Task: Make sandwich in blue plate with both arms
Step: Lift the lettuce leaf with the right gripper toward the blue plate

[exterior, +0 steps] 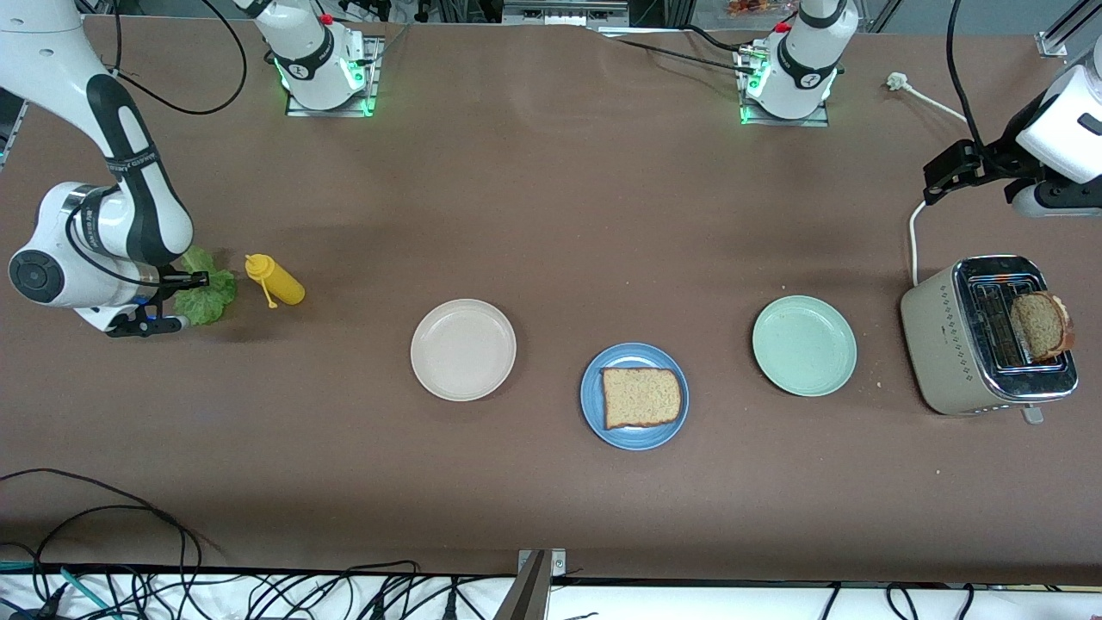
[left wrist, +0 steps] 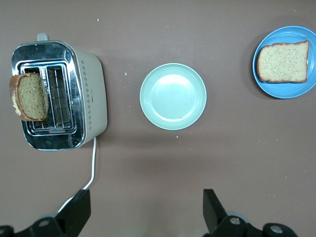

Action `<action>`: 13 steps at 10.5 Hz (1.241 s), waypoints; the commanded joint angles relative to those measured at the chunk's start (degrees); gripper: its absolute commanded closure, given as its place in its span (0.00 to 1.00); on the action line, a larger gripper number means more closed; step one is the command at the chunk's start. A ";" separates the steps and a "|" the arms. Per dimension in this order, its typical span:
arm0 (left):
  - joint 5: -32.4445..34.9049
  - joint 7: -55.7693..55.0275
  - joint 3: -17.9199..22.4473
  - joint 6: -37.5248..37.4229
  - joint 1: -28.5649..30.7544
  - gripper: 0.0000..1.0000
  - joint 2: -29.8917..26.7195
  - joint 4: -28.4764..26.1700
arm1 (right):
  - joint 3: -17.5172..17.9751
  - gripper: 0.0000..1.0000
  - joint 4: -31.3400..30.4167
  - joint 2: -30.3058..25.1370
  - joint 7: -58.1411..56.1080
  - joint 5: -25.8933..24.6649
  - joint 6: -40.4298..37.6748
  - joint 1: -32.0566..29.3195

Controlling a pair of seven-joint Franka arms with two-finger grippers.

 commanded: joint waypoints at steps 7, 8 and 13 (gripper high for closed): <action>1.82 -0.53 -0.15 -1.01 -0.36 0.00 1.06 2.25 | 10.31 1.00 31.73 -1.17 -4.51 1.43 -32.75 -0.07; 1.82 -0.53 -0.15 -1.01 -0.36 0.00 1.15 2.34 | 11.98 1.00 34.20 -1.17 -4.43 2.56 -34.51 -0.07; 1.82 -0.44 -0.06 -0.92 -0.01 0.00 1.94 3.38 | 24.71 1.00 41.34 -1.00 2.31 7.65 -35.94 0.11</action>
